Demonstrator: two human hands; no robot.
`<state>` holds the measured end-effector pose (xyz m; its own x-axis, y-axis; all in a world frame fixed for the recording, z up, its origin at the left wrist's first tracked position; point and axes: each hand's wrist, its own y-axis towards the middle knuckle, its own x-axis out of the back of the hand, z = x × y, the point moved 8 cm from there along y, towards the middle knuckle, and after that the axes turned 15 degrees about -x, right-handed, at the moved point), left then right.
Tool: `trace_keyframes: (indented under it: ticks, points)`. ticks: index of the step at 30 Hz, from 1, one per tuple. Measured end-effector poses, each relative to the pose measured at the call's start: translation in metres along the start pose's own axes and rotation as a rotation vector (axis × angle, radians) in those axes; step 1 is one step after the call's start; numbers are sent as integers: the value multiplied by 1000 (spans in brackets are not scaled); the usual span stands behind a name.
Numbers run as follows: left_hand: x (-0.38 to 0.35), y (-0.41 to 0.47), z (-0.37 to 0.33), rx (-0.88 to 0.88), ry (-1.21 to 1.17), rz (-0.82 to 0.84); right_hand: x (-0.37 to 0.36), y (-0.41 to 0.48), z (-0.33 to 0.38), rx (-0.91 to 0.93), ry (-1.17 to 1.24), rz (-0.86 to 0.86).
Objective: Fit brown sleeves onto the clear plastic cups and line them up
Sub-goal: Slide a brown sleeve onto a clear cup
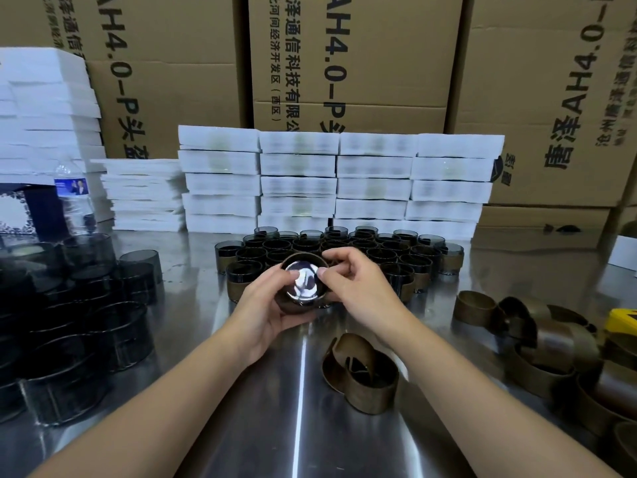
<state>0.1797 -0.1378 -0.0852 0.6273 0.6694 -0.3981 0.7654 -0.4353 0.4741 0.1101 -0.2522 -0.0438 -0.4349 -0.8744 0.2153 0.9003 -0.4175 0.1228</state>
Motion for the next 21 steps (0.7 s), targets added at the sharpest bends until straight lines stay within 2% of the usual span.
trace_keyframes:
  ticks: [4,8,12,15,18,21]
  points:
    - [0,-1,0,24,-106,-42,2,-9,9,12,-60,-96]
    - [8,3,-2,16,-220,-174,-8,-44,35,262,-259,-308]
    - [17,3,-5,10,-345,-279,-43,-82,47,441,-224,-198]
    - [26,3,-4,26,-332,-341,-66,-94,44,502,-288,-92]
    - [30,2,-3,60,-296,-395,-77,-90,32,457,-394,-8]
    - [32,3,-5,4,-281,-416,-74,-74,16,341,-499,-52]
